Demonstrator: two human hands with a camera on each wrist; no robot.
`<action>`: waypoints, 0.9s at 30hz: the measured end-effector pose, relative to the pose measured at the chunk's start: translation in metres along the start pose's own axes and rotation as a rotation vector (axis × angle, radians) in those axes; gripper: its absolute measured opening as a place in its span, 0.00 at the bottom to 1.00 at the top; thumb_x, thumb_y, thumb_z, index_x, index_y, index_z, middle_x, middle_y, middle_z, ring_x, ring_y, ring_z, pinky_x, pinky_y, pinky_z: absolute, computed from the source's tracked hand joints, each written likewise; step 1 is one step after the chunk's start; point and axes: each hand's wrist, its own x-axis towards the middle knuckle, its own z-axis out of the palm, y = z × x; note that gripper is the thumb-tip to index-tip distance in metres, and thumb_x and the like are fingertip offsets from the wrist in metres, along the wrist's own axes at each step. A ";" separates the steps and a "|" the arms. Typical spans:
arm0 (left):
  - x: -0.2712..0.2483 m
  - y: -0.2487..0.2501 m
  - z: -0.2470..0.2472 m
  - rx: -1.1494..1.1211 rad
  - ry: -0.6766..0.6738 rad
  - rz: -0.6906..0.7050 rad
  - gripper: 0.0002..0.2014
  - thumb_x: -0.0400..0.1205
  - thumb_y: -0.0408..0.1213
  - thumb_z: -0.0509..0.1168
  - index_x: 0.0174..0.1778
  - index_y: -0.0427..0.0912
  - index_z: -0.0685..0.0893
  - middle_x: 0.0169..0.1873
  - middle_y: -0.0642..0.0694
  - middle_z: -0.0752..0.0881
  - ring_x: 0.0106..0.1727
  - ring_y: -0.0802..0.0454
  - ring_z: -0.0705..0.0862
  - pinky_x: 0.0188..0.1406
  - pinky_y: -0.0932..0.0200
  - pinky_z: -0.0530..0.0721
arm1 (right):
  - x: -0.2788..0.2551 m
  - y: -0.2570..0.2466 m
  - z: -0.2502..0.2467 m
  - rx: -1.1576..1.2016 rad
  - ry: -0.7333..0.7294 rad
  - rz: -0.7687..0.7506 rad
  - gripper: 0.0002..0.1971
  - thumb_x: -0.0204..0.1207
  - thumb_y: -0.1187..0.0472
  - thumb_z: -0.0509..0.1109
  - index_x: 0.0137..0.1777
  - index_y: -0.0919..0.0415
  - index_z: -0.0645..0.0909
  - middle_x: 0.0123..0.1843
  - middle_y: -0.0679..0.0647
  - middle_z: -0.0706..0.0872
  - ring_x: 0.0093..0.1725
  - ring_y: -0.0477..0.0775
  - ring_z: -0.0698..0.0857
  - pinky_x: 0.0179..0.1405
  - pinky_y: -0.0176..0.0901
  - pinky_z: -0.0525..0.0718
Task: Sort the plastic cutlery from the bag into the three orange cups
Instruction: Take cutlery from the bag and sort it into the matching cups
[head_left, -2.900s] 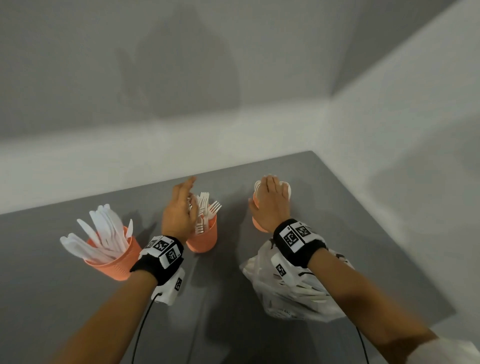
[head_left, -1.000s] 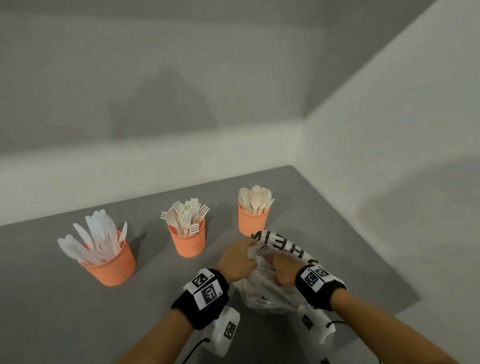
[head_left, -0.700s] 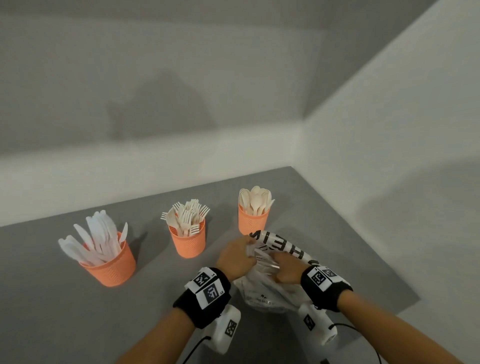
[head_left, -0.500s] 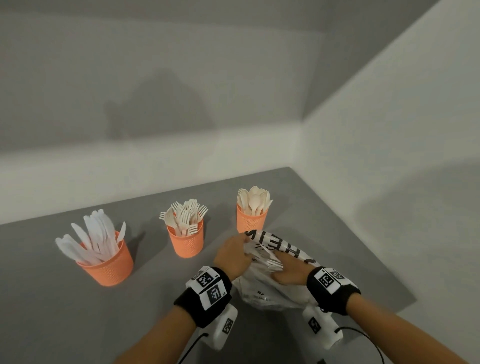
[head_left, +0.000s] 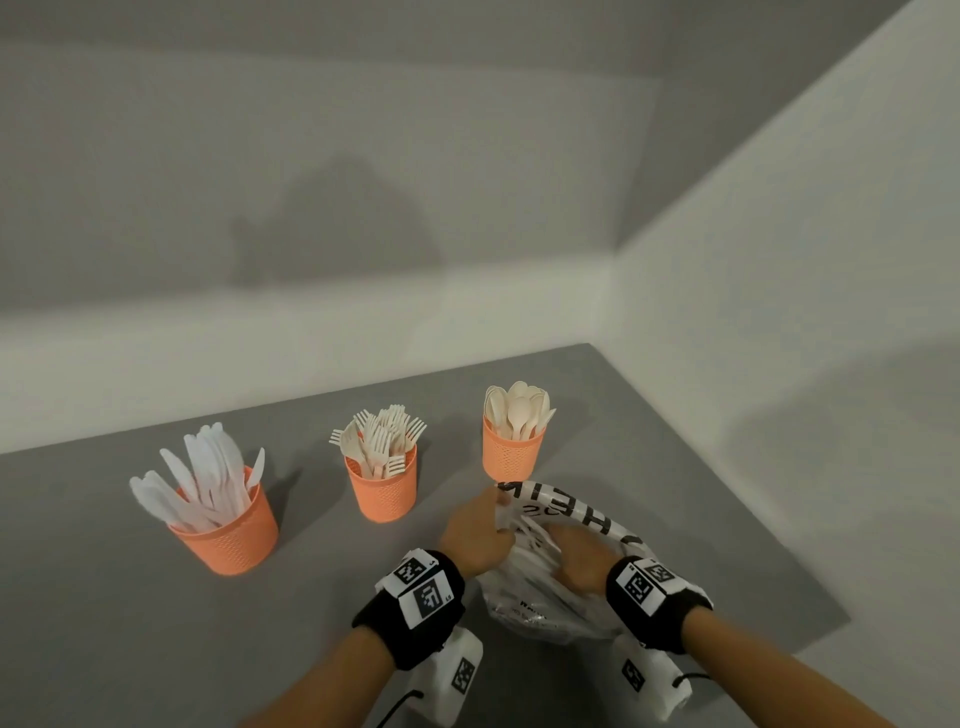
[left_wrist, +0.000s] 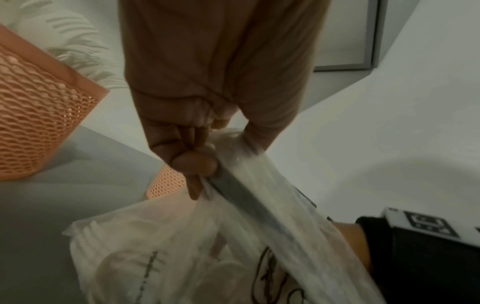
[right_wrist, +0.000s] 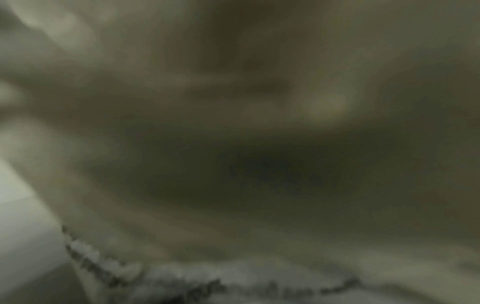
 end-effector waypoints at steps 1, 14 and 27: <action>0.000 0.000 -0.001 0.004 0.000 -0.004 0.21 0.81 0.33 0.59 0.71 0.42 0.68 0.68 0.41 0.76 0.67 0.45 0.76 0.61 0.59 0.73 | 0.001 0.000 0.001 -0.014 -0.018 -0.003 0.19 0.79 0.60 0.64 0.70 0.57 0.74 0.70 0.55 0.80 0.69 0.55 0.78 0.70 0.42 0.72; 0.003 -0.001 -0.003 0.095 0.051 -0.013 0.22 0.82 0.29 0.55 0.74 0.37 0.65 0.68 0.39 0.77 0.68 0.43 0.77 0.63 0.57 0.74 | -0.011 0.022 -0.009 0.109 0.002 0.008 0.22 0.74 0.55 0.69 0.68 0.53 0.74 0.63 0.50 0.84 0.59 0.49 0.81 0.59 0.33 0.75; 0.008 -0.020 -0.005 -0.095 0.074 -0.089 0.20 0.80 0.31 0.60 0.69 0.40 0.72 0.67 0.40 0.77 0.66 0.44 0.77 0.62 0.57 0.76 | -0.014 0.021 -0.009 0.211 0.080 -0.041 0.20 0.72 0.54 0.73 0.65 0.49 0.78 0.50 0.40 0.83 0.46 0.37 0.82 0.48 0.20 0.75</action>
